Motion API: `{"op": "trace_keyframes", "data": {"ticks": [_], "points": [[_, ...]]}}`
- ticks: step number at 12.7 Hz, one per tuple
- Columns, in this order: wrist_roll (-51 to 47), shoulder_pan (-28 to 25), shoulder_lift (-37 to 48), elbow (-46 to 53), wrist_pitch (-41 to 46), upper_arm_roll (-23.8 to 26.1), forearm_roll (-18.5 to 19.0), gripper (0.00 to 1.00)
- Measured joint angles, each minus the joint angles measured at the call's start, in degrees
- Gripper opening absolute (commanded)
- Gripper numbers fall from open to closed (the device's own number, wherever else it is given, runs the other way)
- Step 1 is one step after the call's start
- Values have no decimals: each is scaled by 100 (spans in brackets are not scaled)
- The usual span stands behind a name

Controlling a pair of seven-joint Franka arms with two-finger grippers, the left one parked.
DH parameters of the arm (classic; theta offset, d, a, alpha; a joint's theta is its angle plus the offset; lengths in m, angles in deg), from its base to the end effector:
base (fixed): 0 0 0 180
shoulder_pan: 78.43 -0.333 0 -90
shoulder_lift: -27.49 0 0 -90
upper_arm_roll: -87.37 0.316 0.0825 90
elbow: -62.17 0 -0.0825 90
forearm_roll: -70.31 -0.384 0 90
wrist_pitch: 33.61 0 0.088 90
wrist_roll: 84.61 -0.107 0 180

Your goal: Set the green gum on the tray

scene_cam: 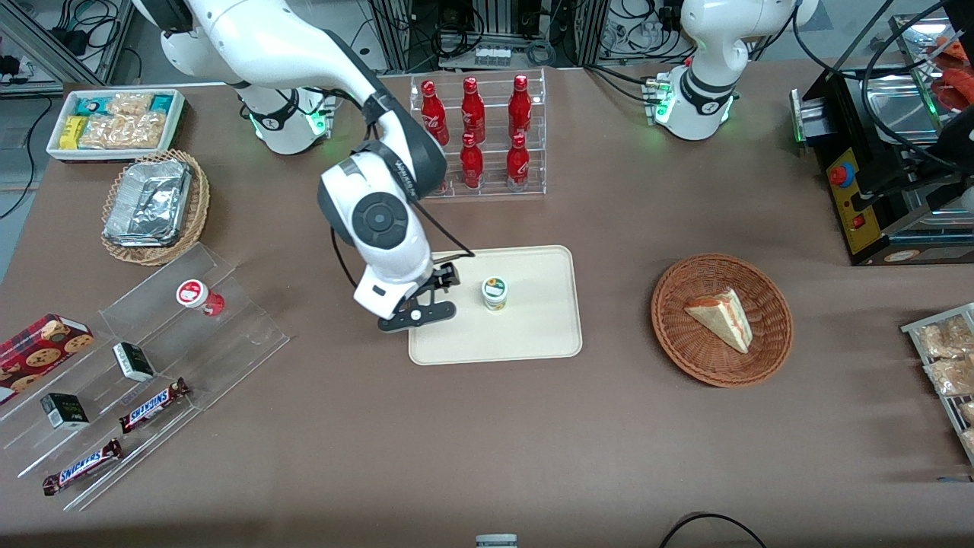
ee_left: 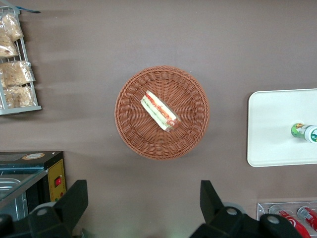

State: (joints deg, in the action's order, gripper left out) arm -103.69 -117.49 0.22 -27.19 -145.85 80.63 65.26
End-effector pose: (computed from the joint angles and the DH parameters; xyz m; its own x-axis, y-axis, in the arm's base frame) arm 0.5640 0.3762 0.3661 0.9760 0.2037 -0.0773 0.2043 -0.9789 0.0002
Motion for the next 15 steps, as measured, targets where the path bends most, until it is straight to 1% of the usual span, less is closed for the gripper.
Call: {"op": "trace_keyframes", "data": {"ticks": [3, 7, 9, 13, 15], "points": [[511, 361, 142, -32, 219, -1, -1, 100], [700, 995, 402, -96, 440, 4, -1, 100], [905, 1410, 613, -174, 593, 11, -1, 100], [1312, 2404, 883, -260, 752, 29, -1, 100], [1381, 2863, 1022, -354, 760, 174, -1, 100]]}}
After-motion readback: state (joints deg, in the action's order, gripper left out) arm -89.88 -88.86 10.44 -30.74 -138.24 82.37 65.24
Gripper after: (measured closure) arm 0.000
